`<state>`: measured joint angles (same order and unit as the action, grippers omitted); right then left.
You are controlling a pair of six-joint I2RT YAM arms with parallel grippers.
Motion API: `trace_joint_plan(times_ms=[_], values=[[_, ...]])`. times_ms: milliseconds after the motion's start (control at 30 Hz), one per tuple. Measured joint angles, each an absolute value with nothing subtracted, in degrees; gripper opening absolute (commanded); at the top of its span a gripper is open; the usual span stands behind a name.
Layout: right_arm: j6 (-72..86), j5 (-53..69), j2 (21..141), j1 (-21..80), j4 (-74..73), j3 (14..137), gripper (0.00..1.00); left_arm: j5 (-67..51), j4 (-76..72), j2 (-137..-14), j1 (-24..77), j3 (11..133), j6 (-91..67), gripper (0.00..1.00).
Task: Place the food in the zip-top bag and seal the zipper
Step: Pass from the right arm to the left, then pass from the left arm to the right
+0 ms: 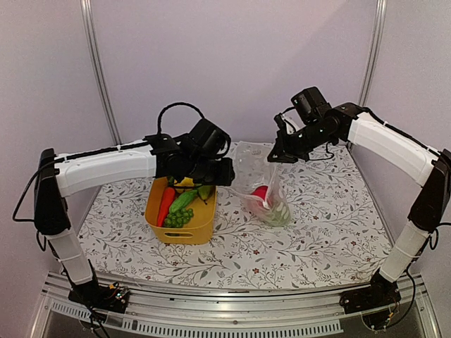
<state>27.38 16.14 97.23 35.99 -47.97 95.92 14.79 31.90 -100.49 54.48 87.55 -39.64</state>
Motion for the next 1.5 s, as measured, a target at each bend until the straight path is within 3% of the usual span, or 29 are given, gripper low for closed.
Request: trace_joint_plan(times_ms=[167, 300, 633, 667, 800, 967, 1233, 1367, 1500], values=[[27.57, 15.79, 97.23, 36.34, -48.93, 95.92, 0.21, 12.14, 31.16, -104.86, 54.0, 90.87, -39.33, 0.01], [28.71, 13.06, 97.23, 37.5, -51.81, 96.05, 0.22, 10.31, 28.67, -105.56, 54.02, 92.68, -39.0, 0.0], [31.11, 7.01, 97.03, 38.24, -56.36, 96.03, 0.0, 5.65, 21.19, -104.95, 54.24, 92.58, -36.99, 0.0], [31.29, 6.22, 97.03, 38.24, -56.73, 96.25, 0.0, 4.97, 20.67, -104.95, 54.33, 92.53, -36.64, 0.05], [31.31, 3.09, 97.03, 37.89, -59.33, 99.04, 0.0, 2.74, 18.7, -104.53, 54.59, 92.09, -34.79, 0.49], [29.95, -2.17, 96.71, 35.9, -62.72, 104.2, 0.0, 2.11, 17.23, -101.41, 54.87, 91.05, -32.18, 0.76], [24.99, -7.27, 94.56, 30.11, -65.52, 104.9, 0.0, 6.33, 15.31, -89.54, 53.54, 82.46, -29.69, 0.8], [23.79, -4.54, 93.89, 30.33, -62.06, 98.1, 0.0, 7.14, 14.9, -85.6, 50.19, 76.07, -29.17, 0.79], [23.73, 0.62, 93.89, 30.37, -58.5, 88.62, 0.0, 8.38, 13.1, -81.14, 47.29, 68.45, -26.0, 0.89]])
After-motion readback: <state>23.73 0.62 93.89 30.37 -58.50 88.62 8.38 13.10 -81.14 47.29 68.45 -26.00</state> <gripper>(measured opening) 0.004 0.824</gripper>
